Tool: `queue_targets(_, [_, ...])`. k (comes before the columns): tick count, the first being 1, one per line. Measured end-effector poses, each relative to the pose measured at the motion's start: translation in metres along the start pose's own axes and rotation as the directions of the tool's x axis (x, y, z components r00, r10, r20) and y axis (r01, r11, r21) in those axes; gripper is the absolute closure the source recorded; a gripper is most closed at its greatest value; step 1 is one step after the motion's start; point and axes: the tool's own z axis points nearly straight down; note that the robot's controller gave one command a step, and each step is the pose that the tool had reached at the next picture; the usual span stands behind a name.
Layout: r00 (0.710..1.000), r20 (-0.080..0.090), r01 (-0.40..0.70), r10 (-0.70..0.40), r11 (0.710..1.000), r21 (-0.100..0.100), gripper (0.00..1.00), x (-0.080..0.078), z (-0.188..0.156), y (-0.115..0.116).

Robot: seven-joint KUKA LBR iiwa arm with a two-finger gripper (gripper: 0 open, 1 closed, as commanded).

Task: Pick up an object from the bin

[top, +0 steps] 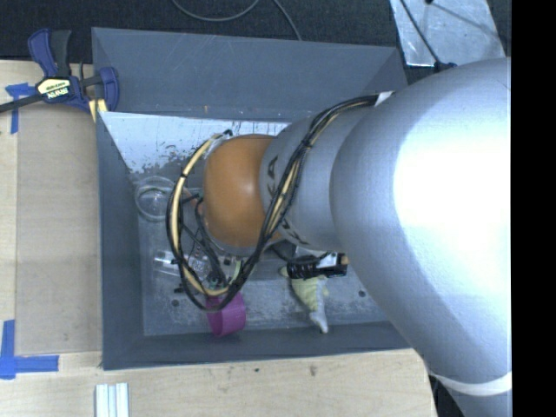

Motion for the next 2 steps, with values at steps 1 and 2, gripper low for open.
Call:
queue_targets(1, [1.000, -0.005, 0.000, 0.000, 1.000, 0.003, 1.00, 0.001, -0.012, -0.001])
queue_targets(2, [1.000, -0.002, -0.001, 0.001, 1.000, 0.001, 1.00, 0.000, -0.028, 0.000])
